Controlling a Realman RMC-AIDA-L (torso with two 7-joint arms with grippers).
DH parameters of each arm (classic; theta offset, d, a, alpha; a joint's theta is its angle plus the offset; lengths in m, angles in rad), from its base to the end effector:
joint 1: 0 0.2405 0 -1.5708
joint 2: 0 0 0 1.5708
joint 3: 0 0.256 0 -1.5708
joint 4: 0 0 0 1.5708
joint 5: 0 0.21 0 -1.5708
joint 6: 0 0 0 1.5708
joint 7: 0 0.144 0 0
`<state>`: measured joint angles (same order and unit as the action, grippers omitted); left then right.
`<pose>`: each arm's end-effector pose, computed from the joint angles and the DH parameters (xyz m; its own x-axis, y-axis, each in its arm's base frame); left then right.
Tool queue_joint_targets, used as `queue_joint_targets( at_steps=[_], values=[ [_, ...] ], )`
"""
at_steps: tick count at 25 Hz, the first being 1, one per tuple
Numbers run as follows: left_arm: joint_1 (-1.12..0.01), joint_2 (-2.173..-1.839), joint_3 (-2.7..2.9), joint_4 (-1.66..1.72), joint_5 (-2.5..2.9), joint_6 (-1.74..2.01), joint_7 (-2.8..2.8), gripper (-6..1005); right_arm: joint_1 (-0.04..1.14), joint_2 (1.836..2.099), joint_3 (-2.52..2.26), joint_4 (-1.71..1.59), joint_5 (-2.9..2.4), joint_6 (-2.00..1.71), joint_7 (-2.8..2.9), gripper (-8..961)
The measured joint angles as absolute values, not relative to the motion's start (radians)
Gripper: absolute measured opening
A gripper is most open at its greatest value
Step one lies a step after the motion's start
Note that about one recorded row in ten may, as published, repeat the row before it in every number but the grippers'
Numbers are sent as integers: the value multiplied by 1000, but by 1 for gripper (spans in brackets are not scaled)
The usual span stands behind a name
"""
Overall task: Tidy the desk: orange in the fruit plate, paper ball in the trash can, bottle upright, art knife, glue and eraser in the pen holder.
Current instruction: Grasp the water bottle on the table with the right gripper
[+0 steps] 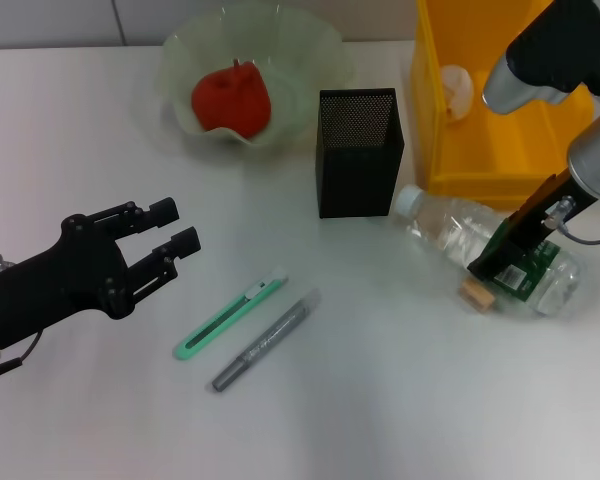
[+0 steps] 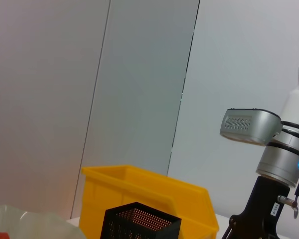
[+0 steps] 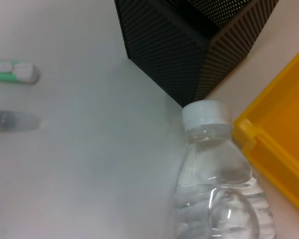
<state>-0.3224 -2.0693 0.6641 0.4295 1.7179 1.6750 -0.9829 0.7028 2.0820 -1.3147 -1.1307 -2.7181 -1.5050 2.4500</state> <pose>-0.3034 0.2593 -0.0046 0.6554 0.1770 0.7342 0.4872 -0.8419 -0.2320 0.2047 0.3740 -0.0067 0.7006 -0.6406 0.3141 -0.4829 -0.7499 -0.4522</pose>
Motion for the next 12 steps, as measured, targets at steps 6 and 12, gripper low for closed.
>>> queue_joint_targets(
  at_steps=[6,12],
  values=[
    [-325,-2069,663,429,1718,1675,-980,445,708,2084,-1316,-1117,-2711,-1495,2447,801],
    [-328,-2069,660,430,1718,1675,-976,445,708,2085,-1325,-1119,-2689,-1499,2436,799]
  ],
)
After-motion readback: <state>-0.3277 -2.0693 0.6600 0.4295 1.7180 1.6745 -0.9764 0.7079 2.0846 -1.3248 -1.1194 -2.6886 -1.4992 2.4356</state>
